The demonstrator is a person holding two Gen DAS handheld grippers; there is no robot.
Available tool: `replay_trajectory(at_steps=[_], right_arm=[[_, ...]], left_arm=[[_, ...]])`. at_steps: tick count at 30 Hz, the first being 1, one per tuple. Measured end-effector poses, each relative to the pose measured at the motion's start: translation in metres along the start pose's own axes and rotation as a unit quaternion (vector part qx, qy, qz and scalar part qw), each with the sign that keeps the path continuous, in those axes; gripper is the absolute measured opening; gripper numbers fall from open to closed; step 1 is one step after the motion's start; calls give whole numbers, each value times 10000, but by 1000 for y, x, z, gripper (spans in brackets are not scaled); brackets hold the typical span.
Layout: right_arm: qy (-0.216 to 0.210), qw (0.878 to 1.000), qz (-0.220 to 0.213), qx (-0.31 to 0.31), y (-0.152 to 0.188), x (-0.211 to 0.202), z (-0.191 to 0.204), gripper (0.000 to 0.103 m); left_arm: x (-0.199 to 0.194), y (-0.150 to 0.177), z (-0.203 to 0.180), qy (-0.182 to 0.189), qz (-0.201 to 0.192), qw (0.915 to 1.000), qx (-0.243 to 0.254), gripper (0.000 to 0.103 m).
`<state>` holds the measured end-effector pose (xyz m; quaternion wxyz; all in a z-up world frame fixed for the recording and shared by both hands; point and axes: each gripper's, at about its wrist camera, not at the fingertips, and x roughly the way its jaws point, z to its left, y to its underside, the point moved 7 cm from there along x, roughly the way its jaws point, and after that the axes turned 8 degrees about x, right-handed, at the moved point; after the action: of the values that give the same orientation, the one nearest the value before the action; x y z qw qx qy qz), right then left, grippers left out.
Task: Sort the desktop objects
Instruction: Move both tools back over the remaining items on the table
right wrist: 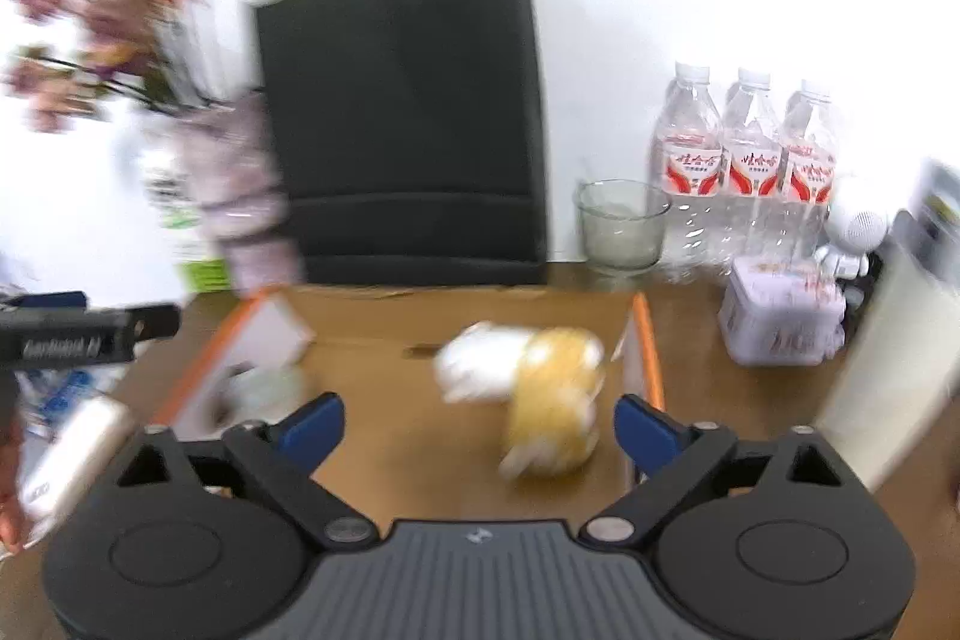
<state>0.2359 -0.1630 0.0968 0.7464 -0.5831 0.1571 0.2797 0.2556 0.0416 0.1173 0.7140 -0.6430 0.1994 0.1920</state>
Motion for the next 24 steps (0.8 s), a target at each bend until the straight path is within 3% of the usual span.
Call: replay_trajectory(at_steps=[3,5,8,11,13,16,21,24], right_arm=[[-155,9997,-141,-154,53,-53,11,100],[-129,9991,-258,-322,88,-79,15,100],[-231,9983,-227,-485,140,-106,15,103],[-121,9993,-13,-359,184,-119,7,103],[-11,9991,22,-424,209,-125,3,102],[43,9983,-12,-578,232,-130,-1,103],[203,9992,92,-317,232,-120,-4,103],[311,9988,204,-315,235,-116,-4,103]], left_arm=[[-62,48,-13,641,-225,9964,-500,103],[-93,83,-26,804,-318,9954,-419,103],[-116,138,-41,796,-290,9962,-193,103],[-116,188,-47,367,288,9987,180,103],[-120,215,-48,252,421,9985,243,103],[-124,233,-50,189,219,9985,476,103],[-108,235,-50,327,671,9963,429,103],[-108,243,-50,286,686,9965,390,103]])
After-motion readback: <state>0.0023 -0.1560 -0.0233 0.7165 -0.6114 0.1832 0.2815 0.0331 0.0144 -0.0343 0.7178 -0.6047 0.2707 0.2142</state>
